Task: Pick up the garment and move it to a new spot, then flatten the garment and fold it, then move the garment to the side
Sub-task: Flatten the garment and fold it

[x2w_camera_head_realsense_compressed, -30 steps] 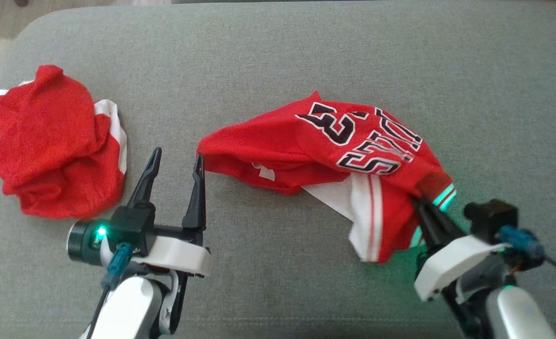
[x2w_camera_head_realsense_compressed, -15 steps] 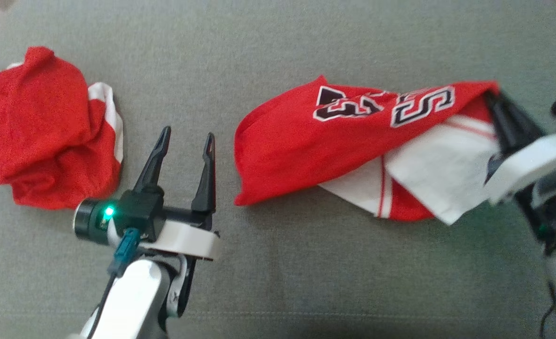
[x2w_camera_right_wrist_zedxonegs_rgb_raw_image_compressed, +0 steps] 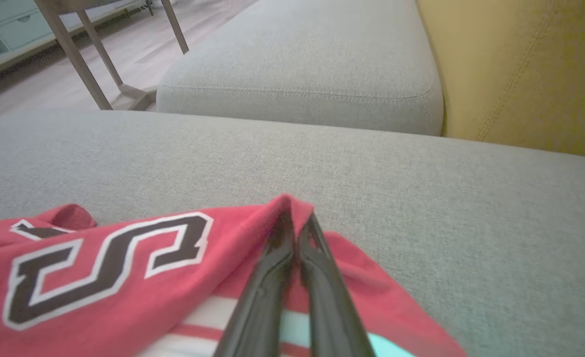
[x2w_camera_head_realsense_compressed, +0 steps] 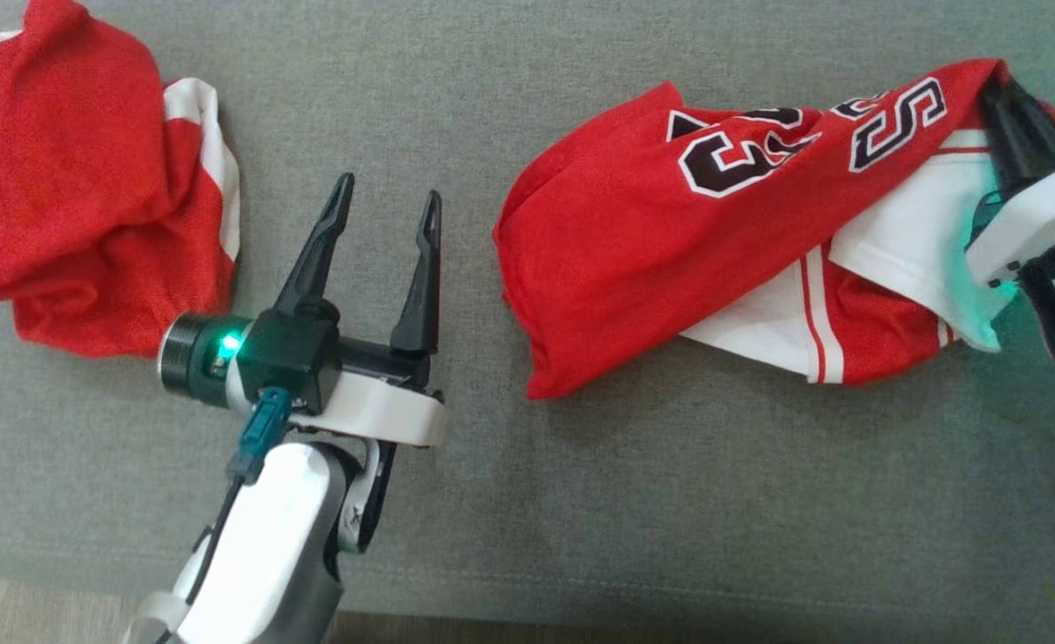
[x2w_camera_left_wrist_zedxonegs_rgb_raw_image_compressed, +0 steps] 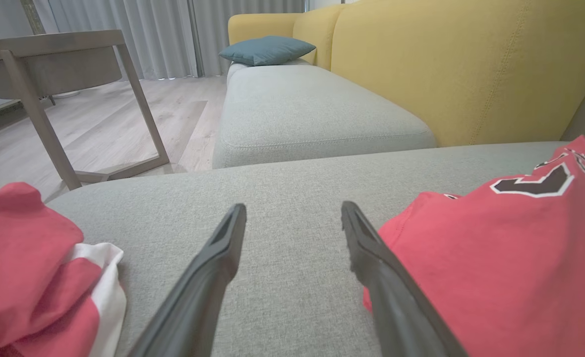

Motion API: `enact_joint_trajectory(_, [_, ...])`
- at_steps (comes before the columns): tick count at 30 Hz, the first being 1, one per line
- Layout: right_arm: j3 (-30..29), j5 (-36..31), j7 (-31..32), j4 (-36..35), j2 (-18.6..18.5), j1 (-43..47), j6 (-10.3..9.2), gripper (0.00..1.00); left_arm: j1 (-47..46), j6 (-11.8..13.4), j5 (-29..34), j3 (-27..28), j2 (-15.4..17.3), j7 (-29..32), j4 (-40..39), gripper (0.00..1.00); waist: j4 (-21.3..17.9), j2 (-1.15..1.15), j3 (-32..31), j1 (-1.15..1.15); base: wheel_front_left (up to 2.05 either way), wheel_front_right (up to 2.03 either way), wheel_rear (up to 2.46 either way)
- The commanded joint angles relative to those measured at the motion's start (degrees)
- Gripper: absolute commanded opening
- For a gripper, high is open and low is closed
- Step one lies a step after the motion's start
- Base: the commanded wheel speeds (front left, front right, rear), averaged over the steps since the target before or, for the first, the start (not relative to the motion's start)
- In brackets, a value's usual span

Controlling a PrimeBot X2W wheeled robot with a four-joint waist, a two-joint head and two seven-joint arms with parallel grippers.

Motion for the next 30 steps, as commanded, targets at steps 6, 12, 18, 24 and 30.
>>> enact_joint_trajectory(6, [-0.14, -0.79, -9.17, -1.15, -0.52, 2.40, 0.43, 1.00, -0.16, -1.03, 0.53, 3.07, 0.18, -0.68, -0.46, 1.00, -2.21, 0.00, -3.45, 0.00, 0.00, 0.00, 0.00])
enact_joint_trajectory(12, [-5.04, -4.79, -16.76, -8.06, 2.11, 9.39, 0.43, 1.00, 2.24, -1.47, 0.28, 4.03, 0.66, -0.68, 0.44, 1.00, -4.45, 0.00, -7.41, 0.00, 0.00, 0.00, 0.00])
enact_joint_trajectory(18, [-8.87, -8.73, -17.35, -17.95, 8.29, 20.09, 0.43, 1.00, 5.42, -1.66, -0.23, 4.86, 1.71, -0.68, 0.99, 1.00, -6.23, 0.00, -11.35, 0.00, 0.00, 0.00, 0.00])
enact_joint_trajectory(24, [-9.65, -10.52, -14.45, -25.07, 13.77, 29.31, 0.43, 1.00, 8.67, -1.43, -1.12, 5.57, 2.83, -0.68, 1.44, 1.00, -7.50, 0.00, -14.29, 0.00, 0.00, 0.00, 0.00])
enact_joint_trajectory(30, [-9.57, -11.65, -12.64, -28.49, 16.17, 32.84, 0.43, 1.00, 10.18, -0.76, -1.75, 6.03, 3.20, -0.54, 1.25, 1.00, -8.11, 0.00, -15.25, 0.00, 0.00, 0.00, 0.00])
